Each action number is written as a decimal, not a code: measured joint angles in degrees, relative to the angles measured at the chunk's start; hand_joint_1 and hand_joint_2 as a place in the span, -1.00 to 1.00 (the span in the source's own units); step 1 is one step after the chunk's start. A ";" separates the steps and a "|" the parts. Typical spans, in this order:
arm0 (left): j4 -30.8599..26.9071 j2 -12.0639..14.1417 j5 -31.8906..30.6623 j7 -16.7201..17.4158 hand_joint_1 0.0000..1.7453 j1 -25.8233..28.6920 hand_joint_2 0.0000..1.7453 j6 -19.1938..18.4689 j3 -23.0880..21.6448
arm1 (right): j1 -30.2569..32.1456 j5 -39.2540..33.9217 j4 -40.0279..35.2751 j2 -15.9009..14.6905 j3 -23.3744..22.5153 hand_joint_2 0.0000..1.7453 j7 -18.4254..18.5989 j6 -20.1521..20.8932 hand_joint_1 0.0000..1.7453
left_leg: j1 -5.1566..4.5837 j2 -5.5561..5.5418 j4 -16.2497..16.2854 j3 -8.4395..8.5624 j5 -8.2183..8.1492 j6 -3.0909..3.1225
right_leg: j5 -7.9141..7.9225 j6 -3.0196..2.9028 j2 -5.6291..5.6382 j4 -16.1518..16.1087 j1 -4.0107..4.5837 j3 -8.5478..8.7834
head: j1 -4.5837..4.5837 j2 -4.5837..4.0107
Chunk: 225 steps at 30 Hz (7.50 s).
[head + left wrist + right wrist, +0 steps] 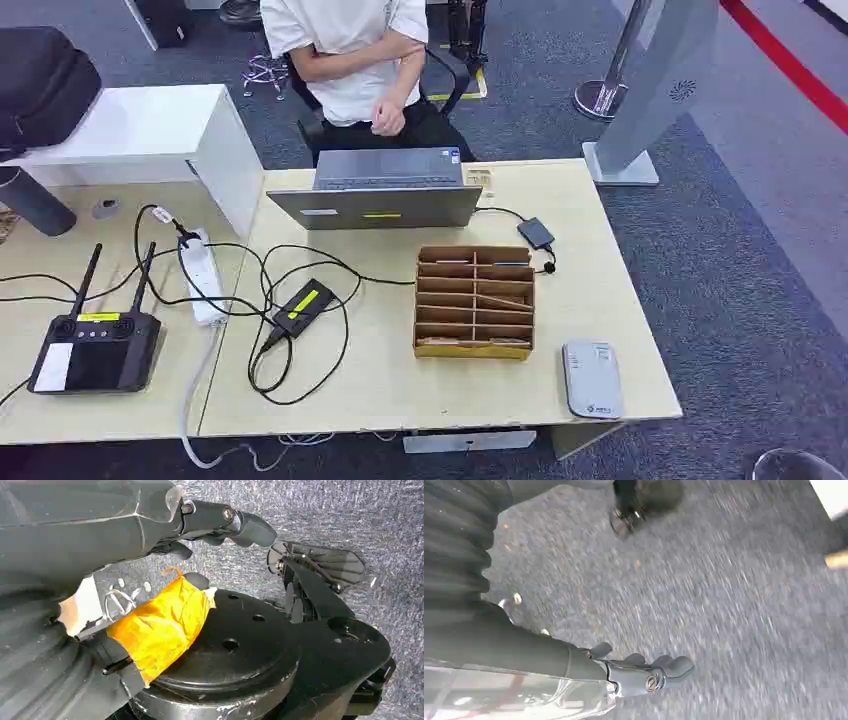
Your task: Pass the card to the sensor for recognition and then transmit it.
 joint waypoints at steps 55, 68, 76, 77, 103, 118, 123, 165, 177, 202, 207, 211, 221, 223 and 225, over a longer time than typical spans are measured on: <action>0.90 -0.37 -3.58 1.66 -1.00 -1.67 1.00 0.33 -0.13 | -37.20 17.19 -26.47 -41.17 -9.80 1.00 -5.95 25.99 -1.00 | -0.64 0.28 0.05 -0.12 0.32 0.85 | 0.26 0.53 0.22 0.25 -0.58 -0.15 | -0.26 0.00; 0.90 -0.33 -4.68 1.88 -1.00 -1.87 1.00 -0.02 -0.90 | -49.87 26.05 -38.62 -24.10 24.45 1.00 -5.12 22.30 -1.00 | -0.49 0.05 0.05 -0.16 0.51 0.66 | 0.27 0.52 0.07 0.48 -0.54 -0.32 | -0.24 0.00; 0.90 -0.15 -5.66 2.12 -1.00 -2.04 1.00 0.07 -1.99 | -51.06 27.82 -40.15 -15.25 36.92 1.00 -5.00 18.88 -1.00 | -0.48 -0.13 0.05 -0.26 0.56 0.58 | 0.27 0.52 -0.10 0.48 -0.55 -0.33 | -0.26 0.00; 0.90 -0.11 -5.79 2.16 -1.00 -2.07 1.00 0.09 -2.21 | -51.06 28.07 -40.15 -14.20 37.99 1.00 -5.00 18.42 -1.00 | -0.49 -0.12 0.05 -0.26 0.56 0.58 | 0.27 0.52 -0.09 0.48 -0.56 -0.33 | -0.24 0.00; 0.35 -0.35 -13.99 -4.17 -1.00 -2.68 1.00 7.80 -9.75 | -45.85 31.91 -44.72 -9.11 46.64 1.00 -2.45 10.08 1.00 | -0.48 -0.26 0.25 -0.40 0.56 0.58 | 0.28 0.53 -0.24 0.47 -0.56 -0.40 | -0.24 0.00; 0.35 -0.35 -13.86 -5.05 -1.00 -3.03 1.00 6.93 -10.82 | -41.86 31.89 -48.87 -10.97 44.26 1.00 -2.40 10.38 1.00 | -0.48 -0.23 0.25 -0.41 0.55 0.58 | 0.28 0.53 -0.21 0.47 -0.56 -0.44 | -0.22 0.00; 0.35 -0.35 -14.03 -5.27 -1.00 -3.13 1.00 6.95 -11.52 | -40.40 31.41 -49.79 -11.32 43.37 1.00 -2.60 10.34 1.00 | -0.49 -0.24 0.25 -0.41 0.55 0.58 | 0.28 0.53 -0.21 0.47 -0.56 -0.44 | -0.22 0.00; 0.33 -3.52 -11.89 -6.47 -1.00 -3.83 1.00 9.77 -12.83 | -3.02 41.77 -71.95 -20.20 21.27 1.00 -9.42 7.08 1.00 | -0.43 -0.18 0.39 -0.67 0.41 0.74 | 0.23 0.59 -0.29 0.43 -0.39 -0.55 | -0.22 0.00; 0.33 -3.34 -12.00 -4.96 -1.00 -4.07 1.00 8.61 -12.83 | -2.95 44.24 -64.24 -15.43 27.24 1.00 -9.25 5.84 1.00 | -0.42 -0.19 0.39 -0.68 0.41 0.74 | 0.23 0.58 -0.30 0.43 -0.40 -0.55 | -0.22 0.00; 0.22 -3.17 -12.26 -4.74 -1.00 -4.10 1.00 8.22 -12.83 | -2.48 45.73 -57.13 -13.11 29.25 1.00 -8.17 3.80 1.00 | -0.43 -0.19 0.39 -0.67 0.41 0.74 | 0.23 0.58 -0.30 0.43 -0.40 -0.55 | -0.22 0.00; 0.22 -3.02 -12.33 -5.18 -1.00 -4.02 1.00 7.98 -12.83 | -2.42 45.44 -57.07 -13.11 28.31 1.00 -8.28 3.24 1.00 | -0.43 -0.18 0.39 -0.68 0.40 0.74 | 0.23 0.58 -0.29 0.43 -0.40 -0.56 | -0.22 0.00; 0.22 -2.99 -12.33 -5.22 -1.00 -4.00 1.00 8.00 -12.83 | -2.41 45.11 -57.27 -13.16 27.04 1.00 -8.31 3.24 1.00 | -0.43 -0.18 0.39 -0.68 0.41 0.74 | 0.23 0.58 -0.29 0.43 -0.40 -0.56 | -0.20 0.00; 0.22 -2.73 -12.35 -4.39 -1.00 -3.98 1.00 7.74 -12.83 | -4.97 43.85 -60.52 -13.92 26.16 1.00 -8.85 5.29 1.00 | -0.43 -0.14 0.39 -0.69 0.42 0.74 | 0.24 0.57 -0.26 0.44 -0.40 -0.56 | -0.22 0.00; 0.22 -2.69 -12.35 -4.24 -1.00 -4.00 1.00 7.54 -12.83 | -6.40 43.56 -61.62 -14.27 26.19 1.00 -8.72 5.75 1.00 | -0.43 -0.13 0.40 -0.68 0.42 0.73 | 0.26 0.55 -0.26 0.44 -0.39 -0.56 | -0.20 0.00; 0.22 -2.69 -12.35 -4.22 -1.00 -4.00 1.00 7.34 -12.83 | -7.57 43.36 -62.32 -14.51 26.30 1.00 -8.57 6.27 1.00 | -0.43 -0.13 0.40 -0.67 0.42 0.73 | 0.26 0.55 -0.26 0.44 -0.39 -0.56 | -0.20 0.00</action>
